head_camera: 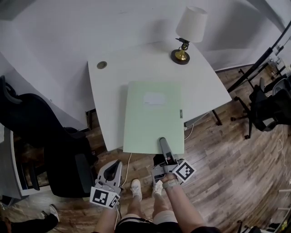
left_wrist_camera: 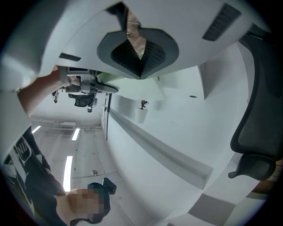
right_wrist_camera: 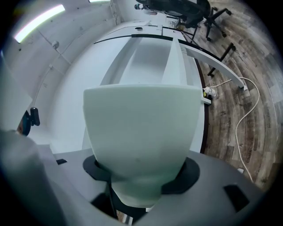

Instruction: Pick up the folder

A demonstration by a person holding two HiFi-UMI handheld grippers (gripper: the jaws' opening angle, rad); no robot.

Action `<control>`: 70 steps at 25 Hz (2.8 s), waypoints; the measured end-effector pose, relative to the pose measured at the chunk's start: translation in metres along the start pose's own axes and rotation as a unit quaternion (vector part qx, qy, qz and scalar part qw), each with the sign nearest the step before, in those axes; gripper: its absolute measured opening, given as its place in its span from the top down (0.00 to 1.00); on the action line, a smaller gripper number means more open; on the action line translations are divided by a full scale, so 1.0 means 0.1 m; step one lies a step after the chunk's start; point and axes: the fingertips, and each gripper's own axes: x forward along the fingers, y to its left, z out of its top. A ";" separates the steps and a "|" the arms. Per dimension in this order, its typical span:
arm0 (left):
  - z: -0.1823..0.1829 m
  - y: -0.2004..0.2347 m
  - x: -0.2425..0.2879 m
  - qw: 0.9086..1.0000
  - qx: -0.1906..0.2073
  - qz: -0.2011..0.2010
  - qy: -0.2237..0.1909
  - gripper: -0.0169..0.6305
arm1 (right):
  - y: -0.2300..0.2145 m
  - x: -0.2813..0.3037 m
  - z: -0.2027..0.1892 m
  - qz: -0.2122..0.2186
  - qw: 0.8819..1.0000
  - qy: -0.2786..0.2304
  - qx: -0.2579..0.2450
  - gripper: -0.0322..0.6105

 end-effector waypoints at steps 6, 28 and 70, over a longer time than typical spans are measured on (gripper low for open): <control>0.19 0.02 0.03 1.000 0.007 0.016 -0.010 0.95 | 0.24 0.06 0.16 0.017 0.999 0.029 -0.041 0.49; 0.76 0.11 -0.01 0.997 0.024 0.050 -0.051 0.95 | 0.78 -0.11 0.63 0.044 0.988 0.066 -0.129 0.49; 1.53 0.38 -0.07 0.991 0.035 0.080 -0.104 0.95 | 1.17 -0.46 1.29 -0.036 0.918 0.048 -0.392 0.49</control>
